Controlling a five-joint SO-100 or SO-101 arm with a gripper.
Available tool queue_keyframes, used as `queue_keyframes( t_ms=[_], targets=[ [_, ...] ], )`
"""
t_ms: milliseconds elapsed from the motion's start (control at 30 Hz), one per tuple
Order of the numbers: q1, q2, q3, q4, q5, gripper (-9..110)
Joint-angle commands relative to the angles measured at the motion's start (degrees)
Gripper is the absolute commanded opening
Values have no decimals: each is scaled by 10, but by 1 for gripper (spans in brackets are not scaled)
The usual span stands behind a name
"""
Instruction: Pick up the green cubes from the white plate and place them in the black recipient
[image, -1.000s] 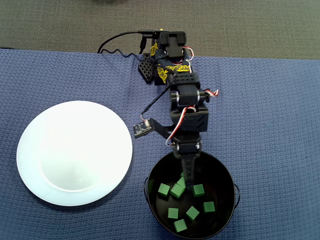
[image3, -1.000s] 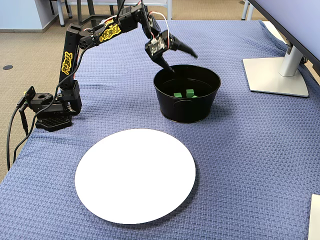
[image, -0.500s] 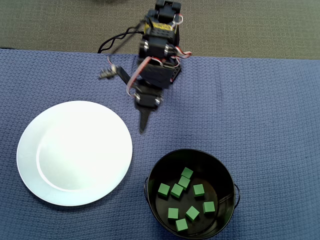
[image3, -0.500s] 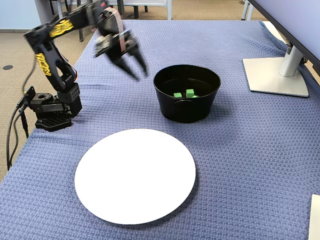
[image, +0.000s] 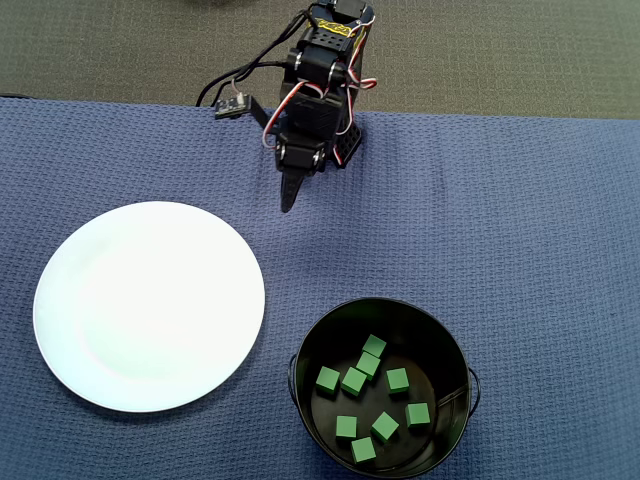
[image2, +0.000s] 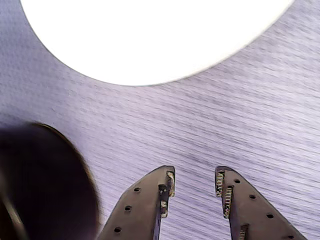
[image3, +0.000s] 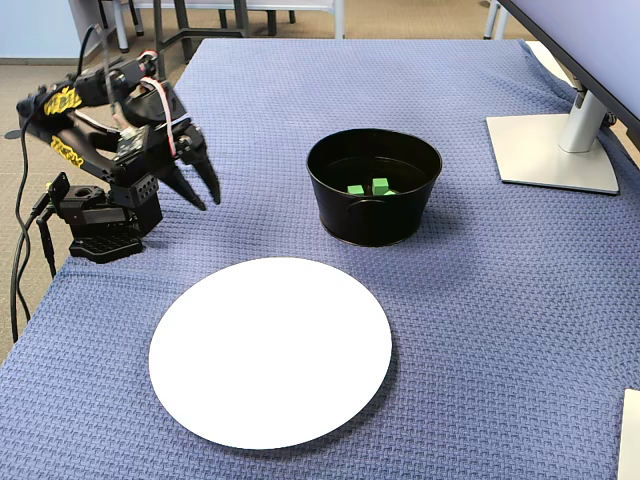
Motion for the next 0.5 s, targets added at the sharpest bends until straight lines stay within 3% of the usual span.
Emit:
queue_keyframes(
  t_ms=[0,467],
  targets=[
    [-17,83,38,51,-4,0],
    [-31,89,70,43,-9,0]
  ],
)
